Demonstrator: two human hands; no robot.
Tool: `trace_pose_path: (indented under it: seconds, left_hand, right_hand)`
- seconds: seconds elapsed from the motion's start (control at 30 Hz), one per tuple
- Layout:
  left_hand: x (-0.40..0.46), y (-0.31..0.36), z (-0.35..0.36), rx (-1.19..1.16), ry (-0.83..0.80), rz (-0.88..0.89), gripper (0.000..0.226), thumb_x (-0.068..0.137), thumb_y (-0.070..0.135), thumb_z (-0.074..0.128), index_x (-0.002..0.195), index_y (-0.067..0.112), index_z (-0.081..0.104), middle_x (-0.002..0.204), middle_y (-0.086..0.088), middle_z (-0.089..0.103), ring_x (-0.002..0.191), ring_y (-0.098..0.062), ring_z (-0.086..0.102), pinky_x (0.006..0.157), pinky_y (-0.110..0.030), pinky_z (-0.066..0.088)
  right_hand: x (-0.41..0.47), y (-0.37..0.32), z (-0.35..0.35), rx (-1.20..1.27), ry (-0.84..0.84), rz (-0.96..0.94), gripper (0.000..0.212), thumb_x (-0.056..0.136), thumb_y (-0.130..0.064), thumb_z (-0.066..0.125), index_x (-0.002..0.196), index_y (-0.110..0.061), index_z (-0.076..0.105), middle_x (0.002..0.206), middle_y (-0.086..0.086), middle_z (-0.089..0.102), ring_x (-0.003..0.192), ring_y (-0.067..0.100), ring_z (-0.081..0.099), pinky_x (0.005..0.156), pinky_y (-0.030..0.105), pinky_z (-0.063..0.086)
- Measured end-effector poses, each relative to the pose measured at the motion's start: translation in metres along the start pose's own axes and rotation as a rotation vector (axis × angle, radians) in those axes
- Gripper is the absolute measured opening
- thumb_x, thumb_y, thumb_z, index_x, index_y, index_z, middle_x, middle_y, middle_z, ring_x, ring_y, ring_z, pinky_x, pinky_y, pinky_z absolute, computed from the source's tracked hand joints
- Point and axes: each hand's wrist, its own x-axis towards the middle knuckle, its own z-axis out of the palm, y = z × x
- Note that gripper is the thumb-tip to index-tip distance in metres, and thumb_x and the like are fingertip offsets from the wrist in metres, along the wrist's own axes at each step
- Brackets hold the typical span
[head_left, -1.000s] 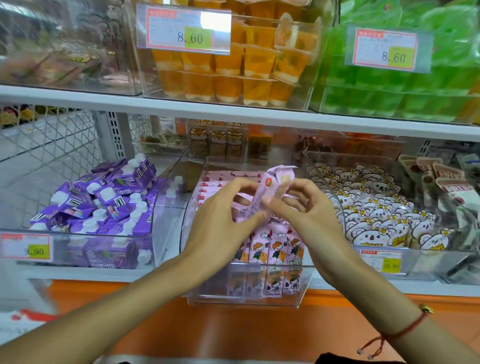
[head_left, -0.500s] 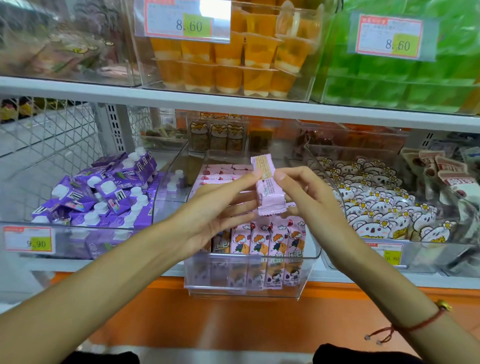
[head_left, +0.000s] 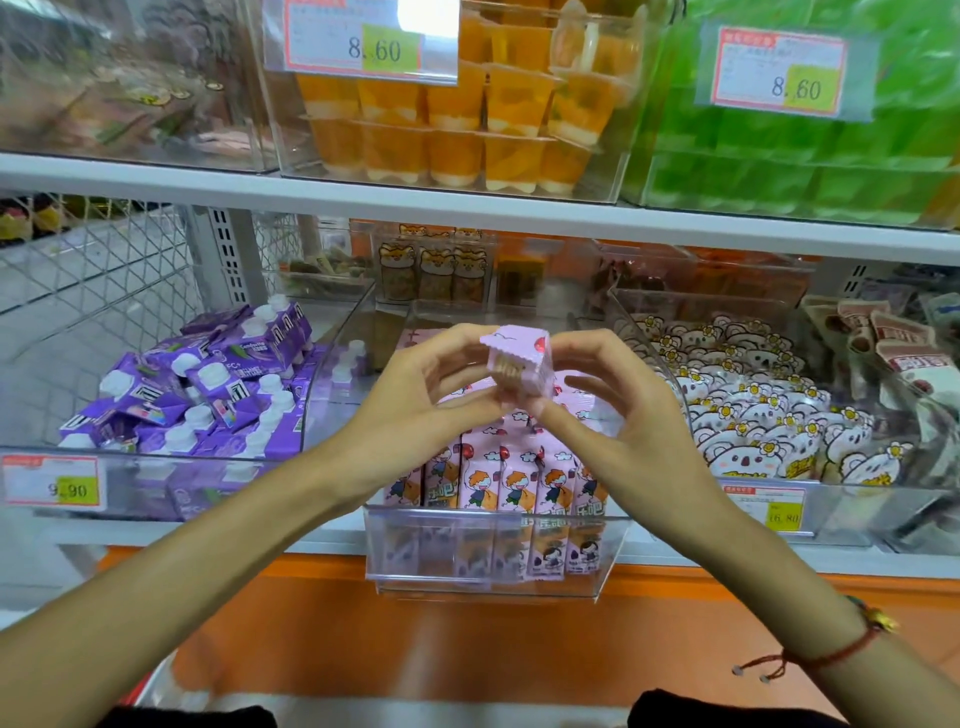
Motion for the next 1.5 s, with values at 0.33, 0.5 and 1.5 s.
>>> trace_pose_path:
  seconds: [0.33,0.5,1.5]
  left_hand:
    - [-0.001,-0.001,0.014,-0.178,0.134,-0.123,0.049,0.076,0.033,0.068,0.120,0.019,0.056,0.111,0.006,0.071,0.100,-0.012,0.070,0.077,-0.021,0.057]
    - [0.003,0.003,0.005,-0.005,0.293,0.022,0.078,0.070,0.036,0.075,0.138,0.038,0.037,0.139,0.020,0.045,0.117,0.015,0.049,0.090,-0.005,0.043]
    - [0.067,0.016,-0.002,1.009,-0.007,-0.023,0.039,0.067,0.045,0.083,0.100,0.031,0.069,0.094,0.011,0.069,0.085,-0.008,0.063,0.081,-0.032,0.052]
  right_hand:
    - [0.002,0.002,0.001,-0.156,0.074,-0.071,0.040,0.083,-0.018,0.072,0.115,-0.029,0.050,0.113,-0.009,0.059,0.103,0.005,0.056,0.085,0.019,0.047]
    - [0.004,0.005,-0.009,0.283,0.167,0.153,0.039,0.077,-0.034,0.071,0.111,-0.020,0.057,0.099,-0.004,0.072,0.094,0.011,0.068,0.079,0.020,0.052]
    - [-0.022,0.026,-0.013,-0.890,-0.394,-0.058,0.041,0.099,-0.040,0.037,0.137,-0.026,0.045,0.130,-0.010,0.053,0.117,0.011,0.046,0.100,0.021,0.014]
